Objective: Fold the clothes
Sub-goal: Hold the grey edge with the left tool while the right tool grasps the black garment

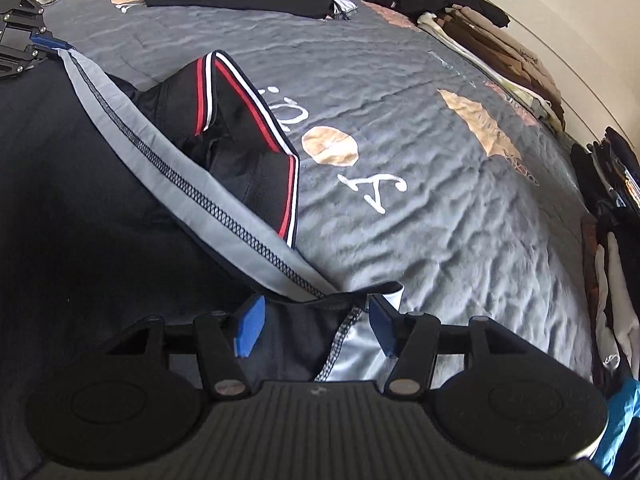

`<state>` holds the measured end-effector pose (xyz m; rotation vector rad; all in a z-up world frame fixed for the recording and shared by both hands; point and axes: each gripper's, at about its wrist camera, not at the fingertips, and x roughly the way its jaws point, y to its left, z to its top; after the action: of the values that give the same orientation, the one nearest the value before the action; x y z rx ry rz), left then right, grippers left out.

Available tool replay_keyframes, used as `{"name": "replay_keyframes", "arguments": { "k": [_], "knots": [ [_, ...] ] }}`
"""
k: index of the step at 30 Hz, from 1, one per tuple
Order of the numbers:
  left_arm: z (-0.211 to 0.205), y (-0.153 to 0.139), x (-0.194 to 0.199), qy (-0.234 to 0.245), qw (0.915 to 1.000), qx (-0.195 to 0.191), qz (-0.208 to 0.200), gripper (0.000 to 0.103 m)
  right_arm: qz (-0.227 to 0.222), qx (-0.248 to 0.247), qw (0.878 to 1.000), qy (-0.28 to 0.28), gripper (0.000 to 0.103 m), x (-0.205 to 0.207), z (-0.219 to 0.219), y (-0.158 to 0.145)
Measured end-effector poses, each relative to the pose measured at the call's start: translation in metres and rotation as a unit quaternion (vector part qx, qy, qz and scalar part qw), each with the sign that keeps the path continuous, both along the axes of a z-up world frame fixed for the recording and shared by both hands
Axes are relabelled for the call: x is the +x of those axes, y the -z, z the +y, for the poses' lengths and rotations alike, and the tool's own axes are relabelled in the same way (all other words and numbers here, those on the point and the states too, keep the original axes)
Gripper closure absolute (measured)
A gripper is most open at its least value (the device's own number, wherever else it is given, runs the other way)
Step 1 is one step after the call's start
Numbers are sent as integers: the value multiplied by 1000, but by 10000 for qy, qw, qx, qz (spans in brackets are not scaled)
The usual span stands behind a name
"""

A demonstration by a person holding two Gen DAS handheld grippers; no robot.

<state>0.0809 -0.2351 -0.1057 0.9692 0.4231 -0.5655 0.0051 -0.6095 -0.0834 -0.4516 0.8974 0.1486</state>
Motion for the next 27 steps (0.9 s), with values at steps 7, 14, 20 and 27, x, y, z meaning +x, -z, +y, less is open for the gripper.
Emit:
{"name": "replay_keyframes", "arguments": {
  "k": [7,14,20,27],
  "knots": [
    [-15,-25,39,-409,9979,-487,87,98,-102,79,9998,168,46,9,-6,3],
    [-23,-14,50,-476,9973,-456,324,98,24,109,9999,17,46,12,-10,5],
    [-16,-7,47,-519,9969,-429,416,98,158,-17,9995,-255,46,16,-17,8],
    [-17,-6,46,-470,9974,-373,412,98,207,-522,9941,-923,46,21,-11,11]
  ]
}}
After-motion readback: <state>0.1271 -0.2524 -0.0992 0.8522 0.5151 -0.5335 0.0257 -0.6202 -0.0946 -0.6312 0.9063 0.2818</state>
